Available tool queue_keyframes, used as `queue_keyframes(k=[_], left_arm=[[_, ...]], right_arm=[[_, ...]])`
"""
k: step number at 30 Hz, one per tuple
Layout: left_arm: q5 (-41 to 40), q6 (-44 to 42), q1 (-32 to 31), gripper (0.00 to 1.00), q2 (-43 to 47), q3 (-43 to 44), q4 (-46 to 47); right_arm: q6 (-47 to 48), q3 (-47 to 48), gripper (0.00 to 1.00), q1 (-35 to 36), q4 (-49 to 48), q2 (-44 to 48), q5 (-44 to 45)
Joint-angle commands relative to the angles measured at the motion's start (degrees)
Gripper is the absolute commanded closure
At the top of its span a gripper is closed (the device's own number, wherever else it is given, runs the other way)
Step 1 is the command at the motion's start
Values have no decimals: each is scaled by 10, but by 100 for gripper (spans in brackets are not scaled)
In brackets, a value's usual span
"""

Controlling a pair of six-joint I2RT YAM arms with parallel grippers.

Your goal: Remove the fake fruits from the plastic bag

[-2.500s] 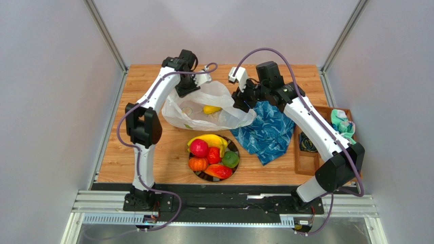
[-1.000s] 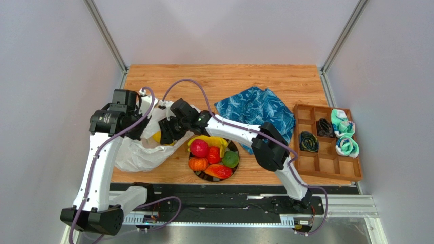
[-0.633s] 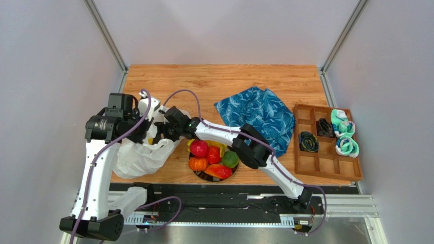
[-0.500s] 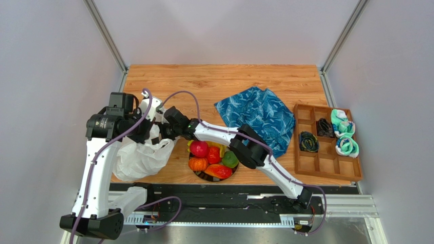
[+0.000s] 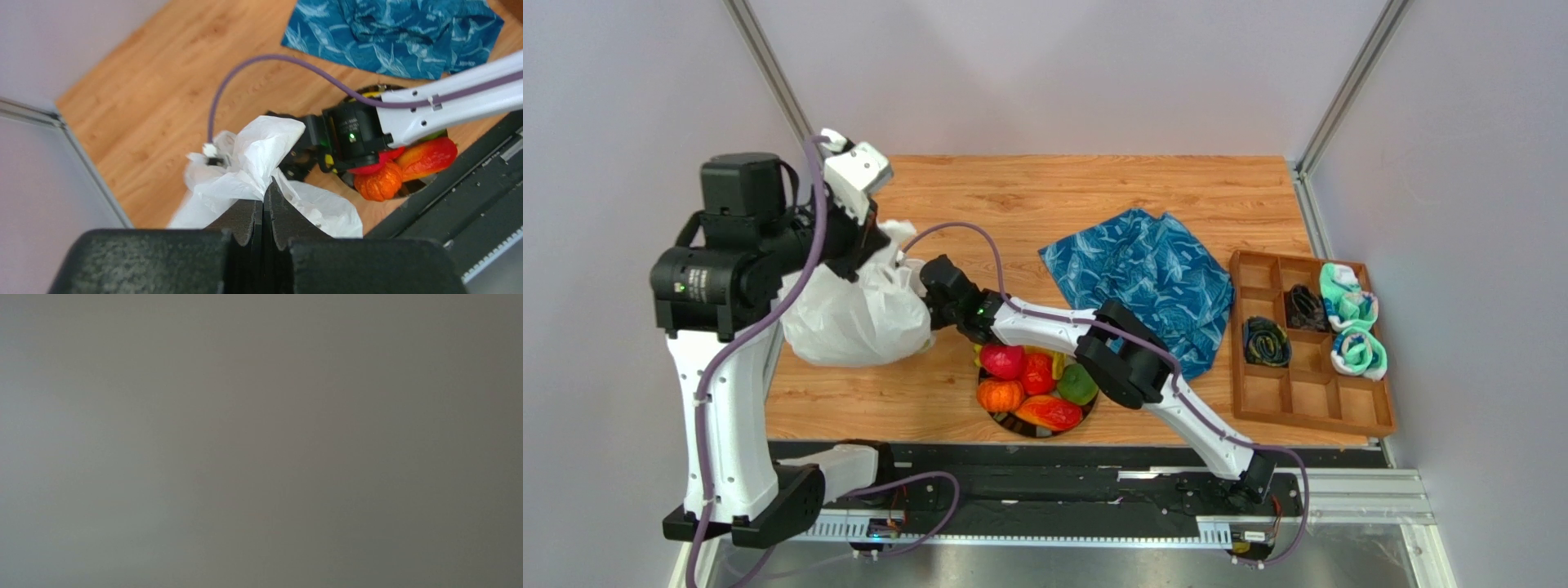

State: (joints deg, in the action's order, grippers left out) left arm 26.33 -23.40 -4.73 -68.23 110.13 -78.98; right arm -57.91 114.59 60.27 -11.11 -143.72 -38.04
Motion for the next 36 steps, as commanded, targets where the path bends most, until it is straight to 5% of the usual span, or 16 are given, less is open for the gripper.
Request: queue_keyframes(k=[1,8,17,22,28,32,36], left_arm=[[49,-24,1,100,-55,108,-45],[66,-4,0,100,-46,-53,-27],[58,33,0,100,-15,66,-2],[150,68,0,100,-22,18,4],[128,64,0,100,-53,59,-6],[120,56,0,100,-51,55,-10],[59,14,0,100,-28,6,-30]], right_arm=[[-4,-40,29,11,-15,61,-27],[-9,-50,24,13,-49,58,-18],[-41,-9,20,17,-25,10,27],[-91,5,12,27,-54,-22,38],[-113,62,12,31,-89,-73,39],[-80,75,52,28,-62,-81,49],[-45,44,73,9,-57,-37,29]])
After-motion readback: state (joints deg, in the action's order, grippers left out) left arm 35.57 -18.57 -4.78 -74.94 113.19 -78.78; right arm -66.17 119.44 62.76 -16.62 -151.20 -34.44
